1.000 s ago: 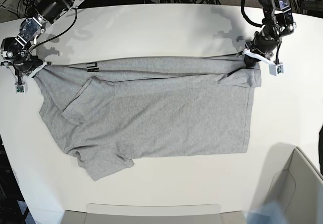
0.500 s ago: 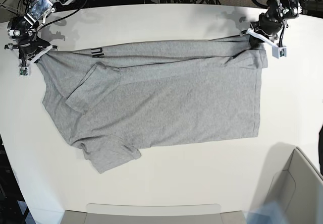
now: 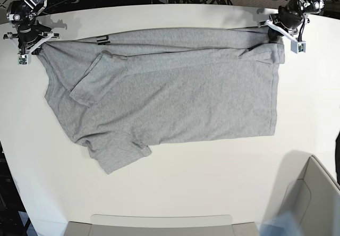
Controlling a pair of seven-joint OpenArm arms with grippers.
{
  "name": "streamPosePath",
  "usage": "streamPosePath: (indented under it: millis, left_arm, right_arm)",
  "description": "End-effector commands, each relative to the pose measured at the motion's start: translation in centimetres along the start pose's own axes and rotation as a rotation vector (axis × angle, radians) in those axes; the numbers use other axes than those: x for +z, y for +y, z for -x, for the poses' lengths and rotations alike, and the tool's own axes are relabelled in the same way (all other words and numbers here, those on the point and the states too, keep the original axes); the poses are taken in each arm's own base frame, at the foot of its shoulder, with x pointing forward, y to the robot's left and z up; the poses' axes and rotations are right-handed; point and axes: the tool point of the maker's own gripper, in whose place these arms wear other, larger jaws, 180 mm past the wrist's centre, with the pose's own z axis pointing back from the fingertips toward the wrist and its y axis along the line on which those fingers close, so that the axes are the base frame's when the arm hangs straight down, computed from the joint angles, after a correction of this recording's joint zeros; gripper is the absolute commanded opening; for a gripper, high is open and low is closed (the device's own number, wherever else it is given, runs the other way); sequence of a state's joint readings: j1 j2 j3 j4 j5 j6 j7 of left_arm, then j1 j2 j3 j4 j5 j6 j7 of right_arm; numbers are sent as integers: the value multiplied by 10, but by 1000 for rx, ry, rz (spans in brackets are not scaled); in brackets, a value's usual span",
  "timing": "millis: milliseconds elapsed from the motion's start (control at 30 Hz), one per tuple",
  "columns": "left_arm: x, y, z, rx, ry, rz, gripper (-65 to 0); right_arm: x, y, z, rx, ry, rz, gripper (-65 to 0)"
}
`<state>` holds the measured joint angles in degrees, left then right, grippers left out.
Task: Fold the T-shirt properly
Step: 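Drag the shirt by the folded edge toward the robot, then release the edge and move both grippers toward the shirt's middle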
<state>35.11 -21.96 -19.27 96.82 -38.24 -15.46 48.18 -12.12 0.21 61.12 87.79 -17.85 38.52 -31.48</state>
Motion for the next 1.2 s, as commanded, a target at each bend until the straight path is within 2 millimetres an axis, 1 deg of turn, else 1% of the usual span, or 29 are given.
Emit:
streamPosePath:
  millis: [0, 100, 267, 300, 367, 400, 467, 500, 567, 633, 800, 867, 967, 1067, 1167]
  left_arm:
    - [3, 24, 26, -6, 103, -91, -650]
    - [2, 33, 26, -14, 105, -106, -650]
    - [4, 34, 25, -24, 92, -108, -642]
    - [6, 33, 24, -30, 87, -107, -612]
    - [11, 25, 14, -54, 58, -93, -513]
    - [14, 22, 12, -63, 50, -90, -473]
    - [20, 16, 5, -83, 27, -79, -399]
    - [21, 12, 1, -90, 15, -73, -384]
    - [22, 9, -2, -96, 4, -68, -390]
    - [23, 9, -3, -96, 5, -69, -394]
    - [26, 5, -10, -108, -11, -63, -394]
    - [31, 0, -19, -123, -39, -58, -394]
    - [43, 6, -23, -127, -50, -83, -394]
    - [49, 13, -20, -120, -11, -105, -394]
    - [49, 14, -20, -121, -6, -108, -394]
  right_arm:
    - [15, 8, 99, 79, 421, 0, -650]
    - [18, 15, 105, 82, 432, -12, -650]
    - [21, 22, 95, 76, 401, -5, -650]
    - [22, 20, 90, 80, 390, 5, -650]
    - [25, 16, 80, 86, 364, 26, -650]
    - [26, 16, 77, 87, 357, 29, -637]
    - [27, 14, 67, 89, 333, 45, -559]
    - [28, 13, 64, 91, 325, 51, -519]
    - [30, 11, 59, 94, 311, 63, -452]
    - [32, 7, 50, 97, 290, 77, -416]
    - [41, -3, 31, 104, 245, 123, -414]
    - [45, -8, 18, 105, 211, 148, -414]
    - [50, -14, 6, 112, 183, 177, -414]
    - [54, -16, -2, 123, 164, 190, -414]
    - [55, -17, -2, 124, 163, 193, -413]
